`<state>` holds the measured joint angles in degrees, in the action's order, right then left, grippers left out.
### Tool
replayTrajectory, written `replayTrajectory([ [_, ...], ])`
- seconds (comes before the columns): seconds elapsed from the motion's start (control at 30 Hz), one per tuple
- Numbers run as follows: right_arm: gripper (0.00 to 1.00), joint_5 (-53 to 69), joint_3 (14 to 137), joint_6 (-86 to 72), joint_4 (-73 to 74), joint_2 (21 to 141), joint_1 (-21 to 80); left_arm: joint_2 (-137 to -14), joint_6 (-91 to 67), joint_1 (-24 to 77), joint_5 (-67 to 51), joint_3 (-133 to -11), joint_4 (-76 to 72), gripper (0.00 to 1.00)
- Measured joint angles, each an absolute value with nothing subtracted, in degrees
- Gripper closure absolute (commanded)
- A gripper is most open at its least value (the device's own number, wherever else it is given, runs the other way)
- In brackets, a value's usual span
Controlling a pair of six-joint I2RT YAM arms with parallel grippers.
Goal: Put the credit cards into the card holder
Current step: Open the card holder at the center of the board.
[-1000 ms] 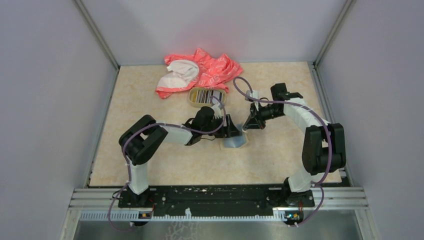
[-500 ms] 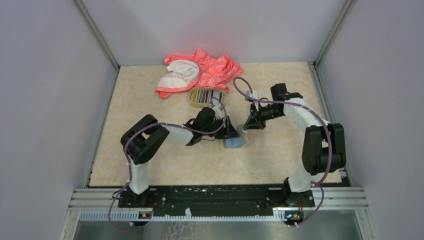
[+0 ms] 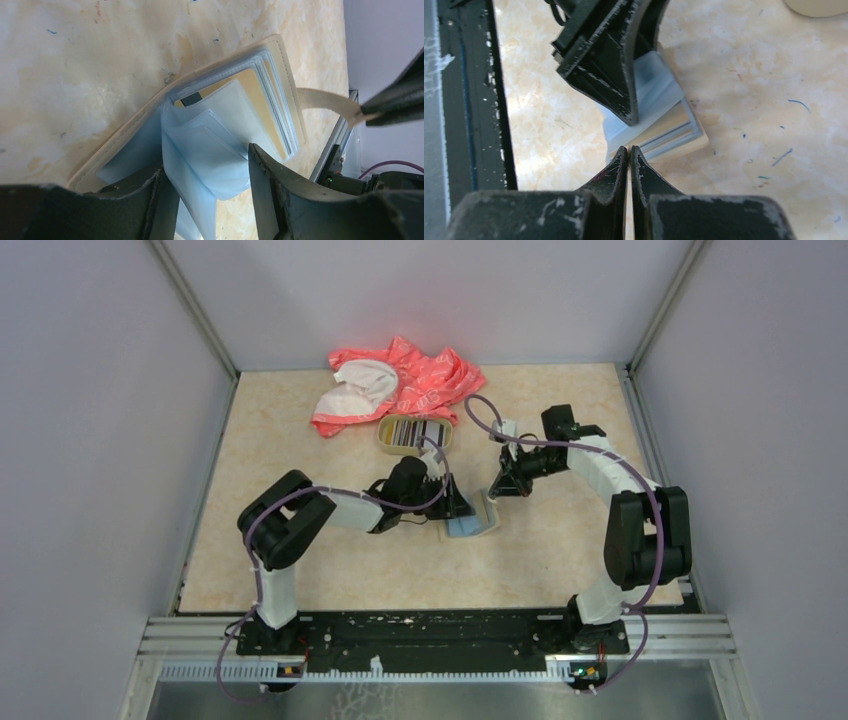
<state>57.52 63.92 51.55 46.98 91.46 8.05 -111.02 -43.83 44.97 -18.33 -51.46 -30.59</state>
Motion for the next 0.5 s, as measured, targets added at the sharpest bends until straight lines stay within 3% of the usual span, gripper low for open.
replayTrajectory([
  [0.17, 1.00, 52.8, 63.8, 48.3, 43.1, 91.5, 8.0, -109.8, -43.4, 44.3, -17.8, -50.2, -30.3, 0.43],
  [0.33, 0.87, 48.6, 63.6, 45.8, 40.2, 91.5, 8.0, -109.4, -42.9, 44.0, -17.6, -49.7, -30.2, 0.43],
  [0.5, 0.82, 47.8, 62.7, 45.2, 38.5, 91.2, 8.0, -109.3, -42.8, 44.0, -17.6, -49.7, -30.2, 0.45],
])
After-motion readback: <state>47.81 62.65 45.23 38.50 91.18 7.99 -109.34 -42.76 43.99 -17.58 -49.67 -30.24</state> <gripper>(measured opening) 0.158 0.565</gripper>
